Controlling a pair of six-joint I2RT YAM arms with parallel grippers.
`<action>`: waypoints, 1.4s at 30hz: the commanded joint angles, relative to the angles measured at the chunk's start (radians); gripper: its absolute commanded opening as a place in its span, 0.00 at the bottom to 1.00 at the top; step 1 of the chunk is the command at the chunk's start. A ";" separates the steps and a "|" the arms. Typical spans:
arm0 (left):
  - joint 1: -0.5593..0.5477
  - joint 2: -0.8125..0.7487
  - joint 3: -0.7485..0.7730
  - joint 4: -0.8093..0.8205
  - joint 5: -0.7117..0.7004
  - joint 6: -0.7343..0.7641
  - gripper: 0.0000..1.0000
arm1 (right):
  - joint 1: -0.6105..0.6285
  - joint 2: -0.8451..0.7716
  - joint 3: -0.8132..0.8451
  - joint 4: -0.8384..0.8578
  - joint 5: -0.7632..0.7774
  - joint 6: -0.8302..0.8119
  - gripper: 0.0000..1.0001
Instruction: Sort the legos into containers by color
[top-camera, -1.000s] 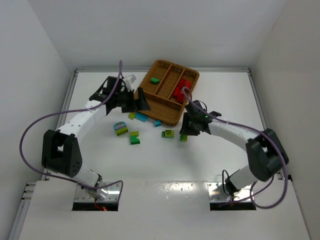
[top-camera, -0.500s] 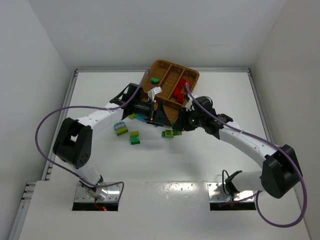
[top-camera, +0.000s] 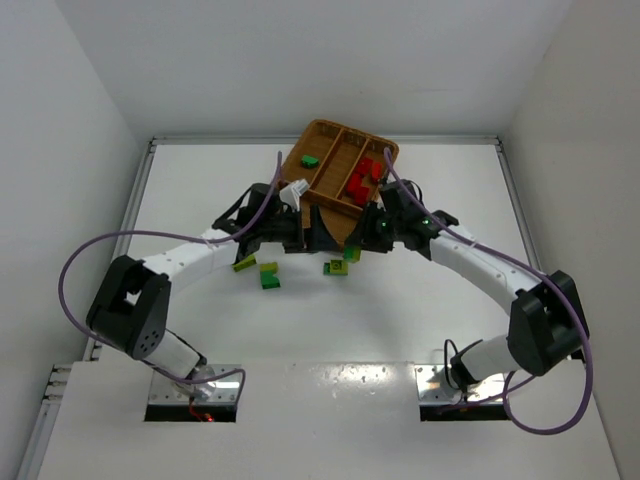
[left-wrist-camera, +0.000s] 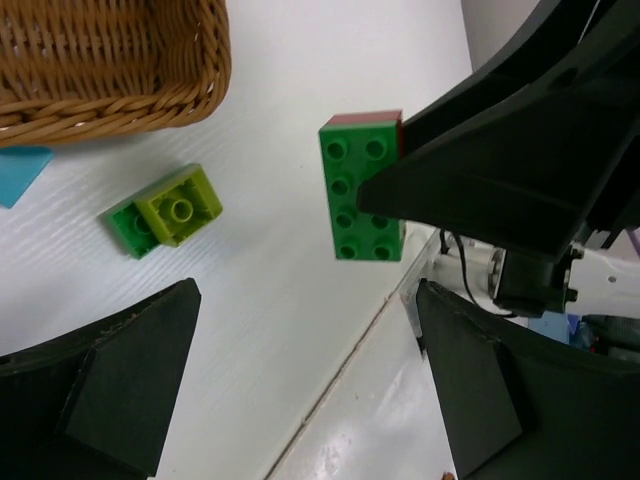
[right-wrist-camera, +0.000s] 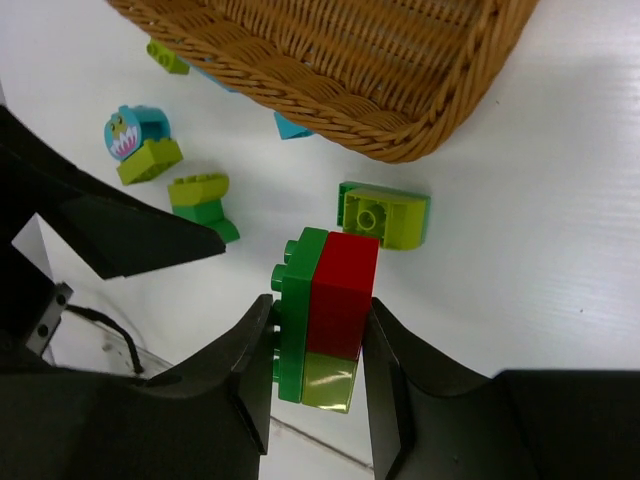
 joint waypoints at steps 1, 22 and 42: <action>-0.038 0.015 0.005 0.131 -0.037 -0.075 0.96 | 0.012 -0.019 0.043 -0.035 0.065 0.136 0.14; -0.090 0.127 0.004 0.313 0.094 -0.166 0.65 | 0.003 -0.051 -0.020 0.085 -0.013 0.202 0.16; 0.003 0.109 0.059 0.221 0.221 -0.098 0.00 | -0.187 -0.119 -0.087 0.236 -0.258 0.030 0.65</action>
